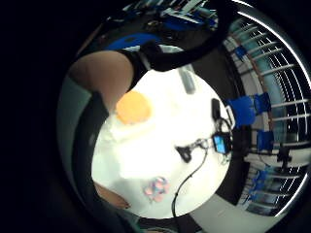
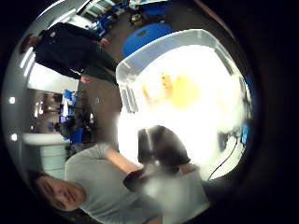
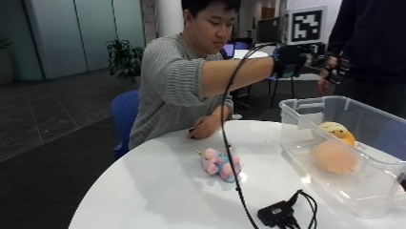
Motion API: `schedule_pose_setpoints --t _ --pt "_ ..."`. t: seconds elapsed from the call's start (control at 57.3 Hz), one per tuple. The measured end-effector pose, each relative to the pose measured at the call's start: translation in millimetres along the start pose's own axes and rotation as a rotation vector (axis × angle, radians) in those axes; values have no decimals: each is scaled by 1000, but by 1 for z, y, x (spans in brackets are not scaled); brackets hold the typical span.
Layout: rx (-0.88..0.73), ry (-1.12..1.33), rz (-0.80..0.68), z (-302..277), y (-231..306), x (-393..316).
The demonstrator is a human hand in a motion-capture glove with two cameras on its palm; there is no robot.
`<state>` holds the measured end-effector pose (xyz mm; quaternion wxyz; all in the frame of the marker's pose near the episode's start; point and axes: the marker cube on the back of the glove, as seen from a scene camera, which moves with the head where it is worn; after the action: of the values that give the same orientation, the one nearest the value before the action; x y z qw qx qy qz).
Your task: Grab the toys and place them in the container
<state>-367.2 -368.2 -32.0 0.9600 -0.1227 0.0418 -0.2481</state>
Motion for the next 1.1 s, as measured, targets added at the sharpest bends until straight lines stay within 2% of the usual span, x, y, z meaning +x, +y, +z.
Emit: schedule_pose_setpoints --t 0.192,0.262,0.297,0.436,0.541,0.68,1.099 --pt "20 -77 -173 -7 114 98" --pt "35 127 -72 14 150 130" --pt "40 155 -39 23 168 136" --pt "34 -5 70 65 245 130" --pt "-11 -81 115 107 281 118" --pt "-50 -114 126 157 288 99" --pt "-228 9 225 239 261 90"
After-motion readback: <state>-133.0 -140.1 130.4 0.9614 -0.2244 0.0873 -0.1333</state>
